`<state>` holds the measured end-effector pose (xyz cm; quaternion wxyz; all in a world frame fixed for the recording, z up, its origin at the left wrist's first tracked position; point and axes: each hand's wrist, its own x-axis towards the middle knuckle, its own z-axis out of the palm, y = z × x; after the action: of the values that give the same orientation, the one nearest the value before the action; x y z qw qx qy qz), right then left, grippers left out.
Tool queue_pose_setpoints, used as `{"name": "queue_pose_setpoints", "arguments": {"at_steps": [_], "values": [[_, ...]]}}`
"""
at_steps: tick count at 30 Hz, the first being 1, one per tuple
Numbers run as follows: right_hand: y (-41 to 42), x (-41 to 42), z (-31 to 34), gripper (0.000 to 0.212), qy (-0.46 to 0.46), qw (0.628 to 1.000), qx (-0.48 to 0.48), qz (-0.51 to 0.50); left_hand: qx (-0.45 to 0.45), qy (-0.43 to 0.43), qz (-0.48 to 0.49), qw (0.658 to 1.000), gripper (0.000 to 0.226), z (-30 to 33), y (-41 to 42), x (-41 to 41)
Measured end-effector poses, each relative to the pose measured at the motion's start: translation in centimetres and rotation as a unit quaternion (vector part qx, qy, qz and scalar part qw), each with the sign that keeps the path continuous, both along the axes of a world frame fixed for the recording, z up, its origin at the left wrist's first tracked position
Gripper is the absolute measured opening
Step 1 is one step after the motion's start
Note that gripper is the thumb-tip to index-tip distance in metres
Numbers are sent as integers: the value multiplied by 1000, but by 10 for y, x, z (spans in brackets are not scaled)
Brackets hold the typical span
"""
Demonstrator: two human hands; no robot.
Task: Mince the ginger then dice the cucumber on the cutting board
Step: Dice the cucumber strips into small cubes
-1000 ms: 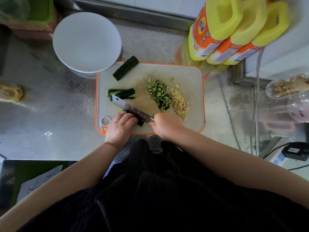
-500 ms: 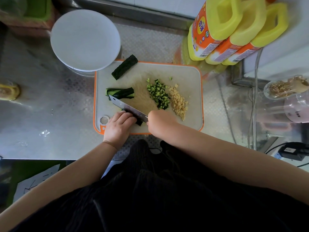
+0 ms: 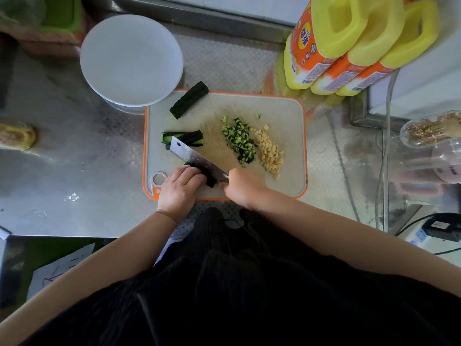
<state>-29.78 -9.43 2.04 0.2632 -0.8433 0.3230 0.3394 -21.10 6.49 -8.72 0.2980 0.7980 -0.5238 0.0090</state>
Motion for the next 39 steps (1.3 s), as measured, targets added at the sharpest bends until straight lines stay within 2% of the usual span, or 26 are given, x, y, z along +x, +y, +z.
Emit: {"name": "queue_pose_setpoints", "arguments": {"at_steps": [4,10,15,21,23,29,33,39], "values": [[-8,-4,1,32,-22,1000,21,5,-4,11,24,1000,7,4,-2,-2],[2,-9,4,31,-38,998,-34,21,-14,20,39,999,16,8,-3,-1],[6,-9,8,31,-27,998,-31,37,-10,26,33,999,9,5,-1,-1],[9,-4,13,29,-5,998,-40,43,-12,38,35,999,15,5,-1,-1],[11,-2,15,30,-1,998,-46,44,-19,33,37,999,9,4,-1,-1],[11,0,13,17,12,998,-48,34,-22,40,32,998,6,2,-3,0],[9,-3,11,26,3,999,-36,25,-28,38,31,998,9,2,-3,1],[12,-5,11,28,3,999,-37,24,-25,40,30,998,6,2,-3,1]]}}
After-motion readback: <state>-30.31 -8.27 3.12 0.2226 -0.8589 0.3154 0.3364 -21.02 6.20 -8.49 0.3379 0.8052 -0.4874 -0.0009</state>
